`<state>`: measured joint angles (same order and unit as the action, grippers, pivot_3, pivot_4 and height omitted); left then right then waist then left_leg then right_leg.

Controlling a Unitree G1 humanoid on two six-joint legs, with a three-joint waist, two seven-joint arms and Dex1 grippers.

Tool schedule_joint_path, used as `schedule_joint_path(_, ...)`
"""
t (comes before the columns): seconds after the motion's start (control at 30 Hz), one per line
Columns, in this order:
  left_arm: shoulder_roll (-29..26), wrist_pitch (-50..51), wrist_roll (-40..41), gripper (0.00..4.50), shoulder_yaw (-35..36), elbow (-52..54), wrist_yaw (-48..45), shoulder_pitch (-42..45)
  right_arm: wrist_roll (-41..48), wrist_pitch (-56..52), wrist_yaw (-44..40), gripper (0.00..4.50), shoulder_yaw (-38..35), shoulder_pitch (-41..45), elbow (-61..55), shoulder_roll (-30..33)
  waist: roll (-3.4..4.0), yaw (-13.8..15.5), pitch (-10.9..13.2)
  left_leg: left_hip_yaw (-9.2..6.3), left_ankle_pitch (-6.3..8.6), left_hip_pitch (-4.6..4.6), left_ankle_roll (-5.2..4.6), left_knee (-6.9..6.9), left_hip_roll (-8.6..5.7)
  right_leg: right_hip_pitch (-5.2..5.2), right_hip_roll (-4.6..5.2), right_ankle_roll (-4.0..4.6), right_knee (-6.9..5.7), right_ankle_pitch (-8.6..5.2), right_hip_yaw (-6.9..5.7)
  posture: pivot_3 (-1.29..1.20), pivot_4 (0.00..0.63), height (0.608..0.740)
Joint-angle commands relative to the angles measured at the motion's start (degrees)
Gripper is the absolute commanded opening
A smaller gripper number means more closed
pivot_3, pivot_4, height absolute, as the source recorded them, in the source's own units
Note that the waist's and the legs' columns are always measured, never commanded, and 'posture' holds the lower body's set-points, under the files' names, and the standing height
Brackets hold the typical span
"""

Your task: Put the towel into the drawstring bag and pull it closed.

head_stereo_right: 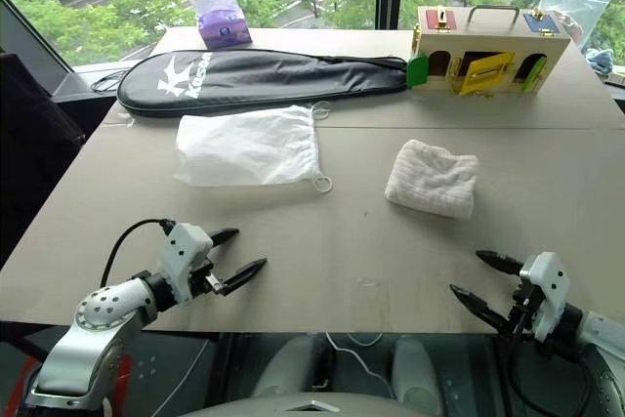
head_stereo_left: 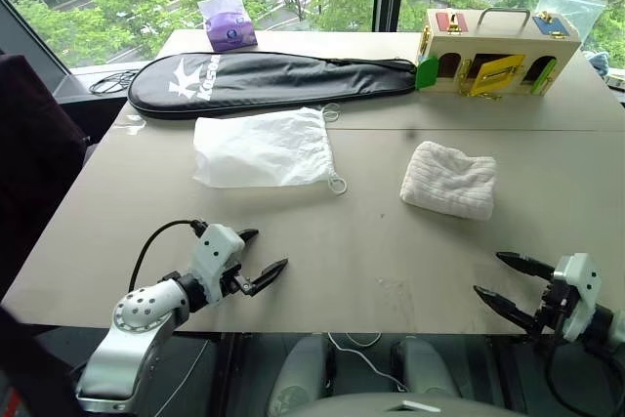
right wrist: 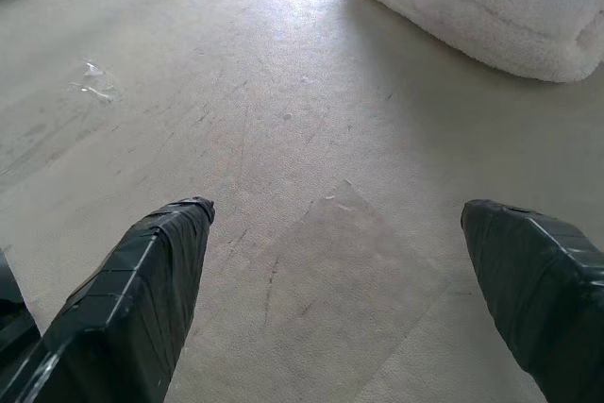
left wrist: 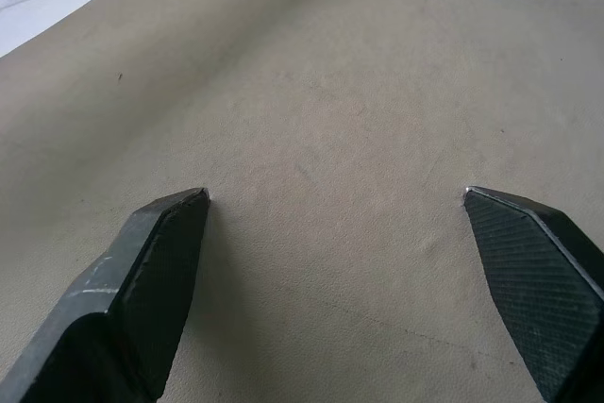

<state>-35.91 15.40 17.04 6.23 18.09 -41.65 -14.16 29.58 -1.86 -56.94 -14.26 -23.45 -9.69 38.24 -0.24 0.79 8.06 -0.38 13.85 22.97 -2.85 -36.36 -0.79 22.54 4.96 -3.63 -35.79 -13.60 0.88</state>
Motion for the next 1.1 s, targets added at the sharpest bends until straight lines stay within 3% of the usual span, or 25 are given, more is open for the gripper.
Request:
schedule_joint_path(0.03, -0.37, -0.09, 0.29, 4.46, -0.91, 0.94, -1.68, -1.46, 0.07, 1.03, -0.19, 4.5, -1.59, 0.88, -1.25, -0.06, 0.0, -0.01, 0.0, 0.0, 0.0, 0.0, 0.0, 0.0, 0.0, 0.0, 0.0, 0.0, 0.0, 0.0, 0.0, 0.0, 0.15, 0.74)
schedule_joint_path(0.53, 0.38, -0.49, 2.42, 4.46, 0.14, 1.12, -2.45, -1.52, -2.12, 3.24, -1.69, 4.5, -1.17, 4.32, 1.12, 0.12, -0.04, 0.08, 0.03, 0.04, -0.01, 0.0, -0.01, -0.06, -0.03, -0.02, -0.05, 0.0, 0.0, 0.0, -0.01, 0.0, 0.15, 0.74)
schedule_joint_path(0.83, 4.84, 7.15, 11.15, 4.46, 2.14, 6.04, 1.96, 5.14, 1.95, -2.43, -3.53, 4.5, -2.13, 7.66, -3.91, 3.39, -0.16, 0.1, 0.14, -0.01, -0.01, 0.03, -0.02, -0.27, -0.02, -0.06, -0.14, -0.01, -0.09, 0.01, -0.13, 0.0, 0.15, 0.74)
schedule_joint_path(0.97, 9.08, 13.09, 12.35, 4.46, -1.09, 8.66, 8.68, 13.57, 4.59, -6.17, -2.11, 4.5, -2.61, 12.79, -6.37, 4.64, -0.21, 0.09, 0.26, -0.04, -0.01, 0.01, -0.02, -0.52, 0.0, -0.25, -0.27, -0.02, -0.12, 0.02, -0.23, 0.0, 0.15, 0.74)
schedule_joint_path(1.1, 19.6, 16.31, 9.32, 4.46, -4.66, 8.17, 21.58, 23.35, 6.91, -10.35, -0.74, 4.5, -2.36, 17.36, -9.9, 5.68, -0.39, 0.23, 0.4, -0.16, 0.01, 0.02, -0.05, -0.86, -0.03, -0.45, -0.5, -0.06, -0.13, 0.04, -0.36, 0.0, 0.15, 0.74)
